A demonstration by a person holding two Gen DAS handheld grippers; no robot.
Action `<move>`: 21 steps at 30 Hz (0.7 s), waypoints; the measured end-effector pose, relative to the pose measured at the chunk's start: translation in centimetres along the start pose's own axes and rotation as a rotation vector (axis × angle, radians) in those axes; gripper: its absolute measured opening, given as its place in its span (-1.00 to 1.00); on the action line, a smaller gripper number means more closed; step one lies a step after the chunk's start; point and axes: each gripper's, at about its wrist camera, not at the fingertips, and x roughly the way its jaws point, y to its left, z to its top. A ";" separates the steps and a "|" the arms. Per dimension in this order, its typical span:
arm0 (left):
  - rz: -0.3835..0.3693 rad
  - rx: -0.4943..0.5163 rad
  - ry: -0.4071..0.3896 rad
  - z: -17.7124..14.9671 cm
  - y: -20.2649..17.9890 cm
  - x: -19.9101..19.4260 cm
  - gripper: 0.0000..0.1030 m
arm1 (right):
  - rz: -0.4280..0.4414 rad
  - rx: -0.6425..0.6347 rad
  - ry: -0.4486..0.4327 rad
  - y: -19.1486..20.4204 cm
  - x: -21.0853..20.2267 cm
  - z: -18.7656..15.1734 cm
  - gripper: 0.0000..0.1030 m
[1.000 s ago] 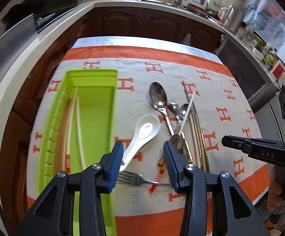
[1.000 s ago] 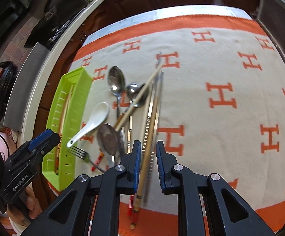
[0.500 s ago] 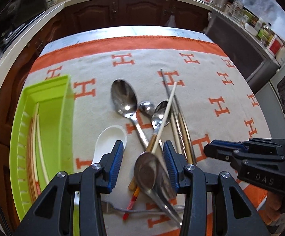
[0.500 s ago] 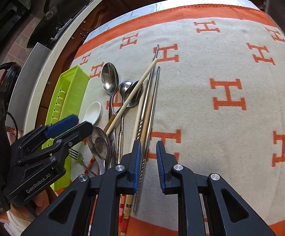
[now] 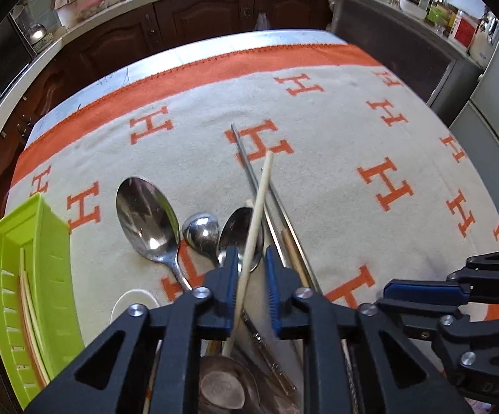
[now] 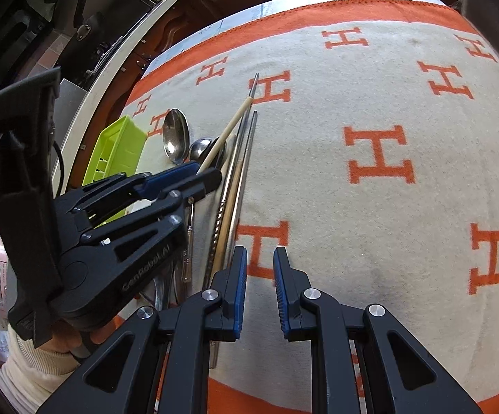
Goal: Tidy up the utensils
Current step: 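Grasp a red-striped chopstick with the left tool and lift it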
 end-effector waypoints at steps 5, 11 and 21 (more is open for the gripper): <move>-0.001 -0.018 -0.008 -0.1 0.2 0.2 -0.89 | 0.016 0.011 0.005 -0.6 0.5 0.0 -0.69; -0.097 -0.177 -0.010 0.0 3.1 -1.5 -0.89 | 0.044 0.008 0.010 -0.4 1.0 0.2 -0.69; -0.191 -0.302 -0.070 -1.0 5.6 -6.6 -0.89 | -0.054 -0.120 -0.004 3.7 2.6 -0.1 -0.69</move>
